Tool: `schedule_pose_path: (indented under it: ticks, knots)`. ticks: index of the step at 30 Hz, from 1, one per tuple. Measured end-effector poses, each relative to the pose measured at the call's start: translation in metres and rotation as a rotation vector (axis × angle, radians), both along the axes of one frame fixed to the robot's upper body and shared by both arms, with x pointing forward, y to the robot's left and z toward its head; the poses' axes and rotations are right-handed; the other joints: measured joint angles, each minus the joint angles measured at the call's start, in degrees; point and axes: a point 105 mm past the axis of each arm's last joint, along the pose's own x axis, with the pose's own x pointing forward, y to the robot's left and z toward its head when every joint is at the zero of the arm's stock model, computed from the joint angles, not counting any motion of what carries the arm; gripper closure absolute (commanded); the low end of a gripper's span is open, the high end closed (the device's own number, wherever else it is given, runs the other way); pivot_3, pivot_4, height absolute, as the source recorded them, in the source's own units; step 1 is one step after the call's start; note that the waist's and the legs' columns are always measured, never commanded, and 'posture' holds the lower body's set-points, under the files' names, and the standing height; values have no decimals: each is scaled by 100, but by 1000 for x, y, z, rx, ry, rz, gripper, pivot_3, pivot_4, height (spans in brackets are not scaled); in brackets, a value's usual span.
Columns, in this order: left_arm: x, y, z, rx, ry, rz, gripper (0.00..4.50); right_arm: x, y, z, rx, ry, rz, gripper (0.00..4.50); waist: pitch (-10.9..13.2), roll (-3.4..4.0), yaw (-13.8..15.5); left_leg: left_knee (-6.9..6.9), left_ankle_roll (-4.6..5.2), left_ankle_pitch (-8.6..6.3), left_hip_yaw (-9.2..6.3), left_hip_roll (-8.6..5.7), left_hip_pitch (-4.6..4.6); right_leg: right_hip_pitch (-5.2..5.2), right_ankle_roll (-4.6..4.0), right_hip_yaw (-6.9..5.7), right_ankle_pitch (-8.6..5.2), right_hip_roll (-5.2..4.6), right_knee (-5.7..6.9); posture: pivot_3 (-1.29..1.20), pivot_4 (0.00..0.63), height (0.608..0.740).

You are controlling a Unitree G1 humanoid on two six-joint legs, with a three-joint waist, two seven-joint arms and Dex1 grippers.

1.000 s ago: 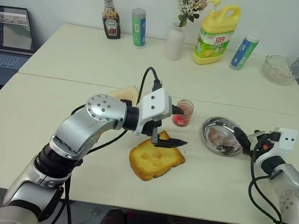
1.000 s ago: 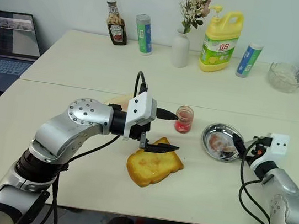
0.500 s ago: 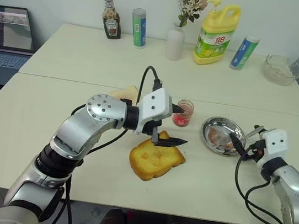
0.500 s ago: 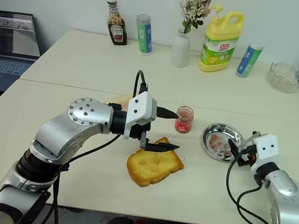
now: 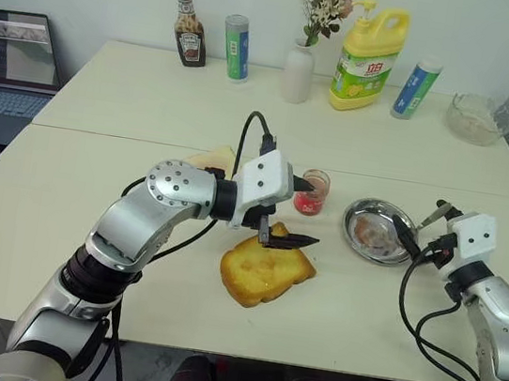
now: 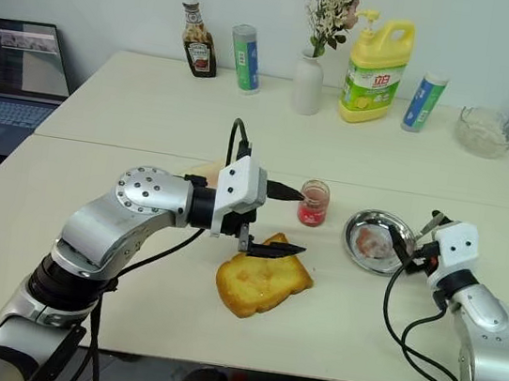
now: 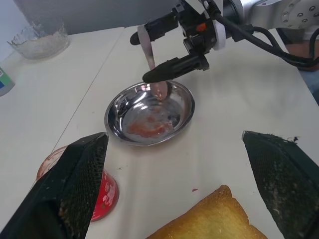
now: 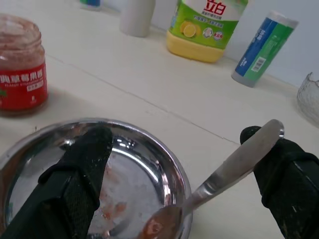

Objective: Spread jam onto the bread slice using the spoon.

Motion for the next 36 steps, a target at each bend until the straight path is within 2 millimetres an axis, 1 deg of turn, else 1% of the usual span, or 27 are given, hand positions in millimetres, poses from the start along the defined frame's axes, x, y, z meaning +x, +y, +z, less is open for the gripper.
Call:
schedule_pose_path:
  ticks: [1, 3, 7, 13, 17, 19, 22, 26, 33, 36]
  knots:
    - [0, -1, -1, 3, 2, -3, 0, 1, 1, 0, 54, 2, -5, 41, 0, 0, -2, 0, 0, 0, 0, 0, 0, 0, 0, 1, 0, 0, 1, 0, 150, 740]
    - [-1, -1, -2, 5, 5, -6, 0, 2, 3, 3, 107, 3, -1, 41, 0, 0, 5, 0, -1, 0, 0, -1, -1, 0, 0, 0, 0, -1, 2, 0, 150, 740]
    - [-1, -1, -2, 6, 5, -6, 0, 1, 8, 13, 133, -15, 29, 41, 0, 0, 7, 0, 0, 0, 0, -1, -1, 0, 0, 0, 0, -2, 1, 0, 150, 740]
    - [-1, -1, -3, 7, 6, -7, 0, 2, 13, 17, 204, -5, 42, 41, 0, 0, 5, 1, 0, 0, 0, -1, 0, 0, 0, 0, 0, -1, 2, 0, 150, 740]
    - [-1, -2, -3, 9, 8, -9, 0, 4, 8, 22, 301, -4, 18, 41, 0, 0, 7, 1, 0, 0, 0, -1, -1, 0, 0, -1, 0, -2, 2, 0, 150, 740]
    - [-2, -2, -4, 10, 9, -10, 0, 4, 3, 25, 310, -11, -4, 41, 0, 0, 7, 1, 0, 0, 0, -1, -1, 0, 0, -1, 0, -2, 2, 0, 150, 740]
    - [-2, -2, -4, 11, 9, -11, 0, 4, -4, 29, 280, -20, -27, 41, 0, 0, 6, 1, 0, 0, 1, -1, -1, 0, 0, -1, 0, -2, 2, 0, 150, 740]
    - [-2, -3, -5, 13, 12, -14, 0, 2, -6, 24, 212, 6, -28, 41, 0, 1, 5, 0, 0, 0, 1, -1, 0, 0, 0, -1, 0, -2, 2, 0, 150, 740]
    - [-2, -3, -5, 15, 12, -16, 0, -2, -4, 9, 207, 66, -11, 41, 0, 1, 5, 1, 0, 0, 1, -1, -1, 0, 0, 0, 0, -2, 3, 0, 150, 740]
    - [-3, -3, -5, 15, 12, -16, 0, -2, -2, 7, 203, 75, -4, 41, 0, 1, 2, 1, 0, 0, 0, -1, 0, 0, 0, 0, 0, -2, 3, 0, 150, 740]
